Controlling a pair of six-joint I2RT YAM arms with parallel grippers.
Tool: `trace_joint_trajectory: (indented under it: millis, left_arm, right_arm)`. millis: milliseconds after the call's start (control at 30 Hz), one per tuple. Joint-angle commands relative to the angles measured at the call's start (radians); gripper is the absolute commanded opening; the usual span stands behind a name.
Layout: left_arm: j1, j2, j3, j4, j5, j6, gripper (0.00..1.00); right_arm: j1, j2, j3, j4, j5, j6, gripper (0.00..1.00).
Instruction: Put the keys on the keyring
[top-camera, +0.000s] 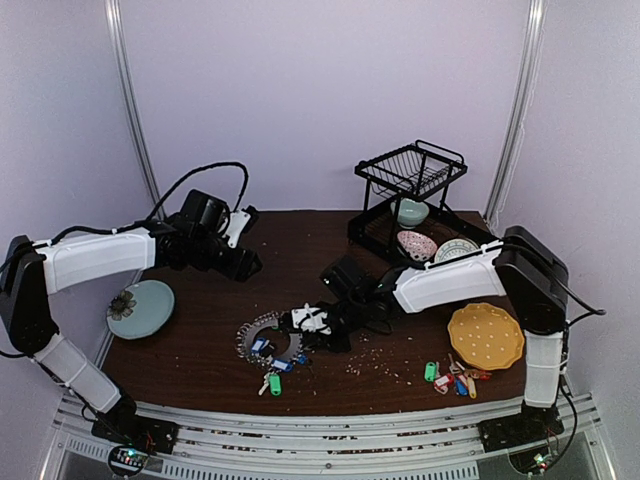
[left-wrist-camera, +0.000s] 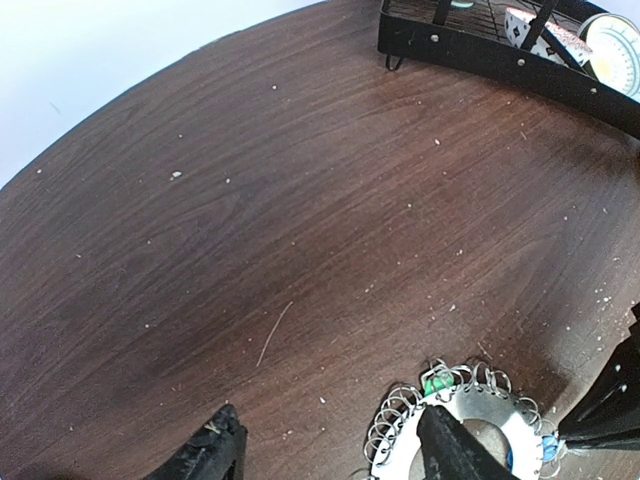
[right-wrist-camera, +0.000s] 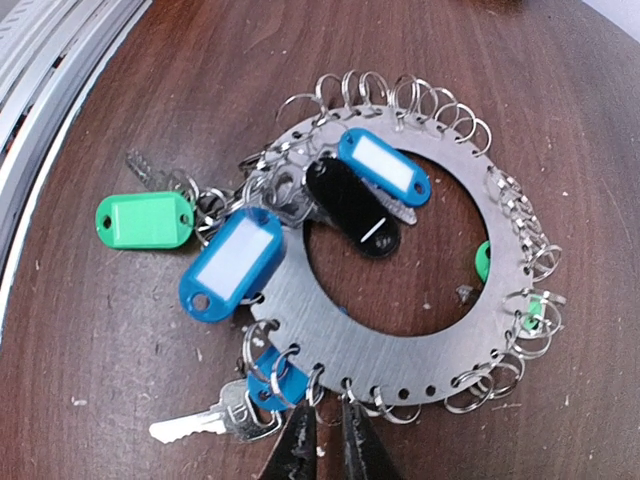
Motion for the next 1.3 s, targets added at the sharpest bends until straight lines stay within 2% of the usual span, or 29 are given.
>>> trace_joint_trajectory:
  millis: [0,267,533,867,1267]
  left_arm:
    - [0.009,-0.001,-0.011,0.044,0.017,0.012,0.62]
    - [0.01,0.002,-0.015,0.043,0.024,0.003,0.62]
    - [0.01,-0.004,-0.017,0.044,0.019,0.002,0.62]
    - [0.011,-0.003,-0.02,0.045,0.018,0.001,0.62]
    - [0.01,-0.003,-0.022,0.046,0.015,0.0,0.62]
  right_arm:
    - [0.014,-0.087,-0.071,-0.022,-0.026,-0.017,0.11]
    - [0.033,-0.029,-0.071,0.045,0.025,-0.028,0.1]
    - [0.033,0.025,-0.021,0.025,0.027,-0.042,0.08]
    - [0.033,0.047,0.007,0.084,0.094,-0.013,0.11]
    - [0.034,0.062,0.03,0.075,0.055,-0.022,0.15]
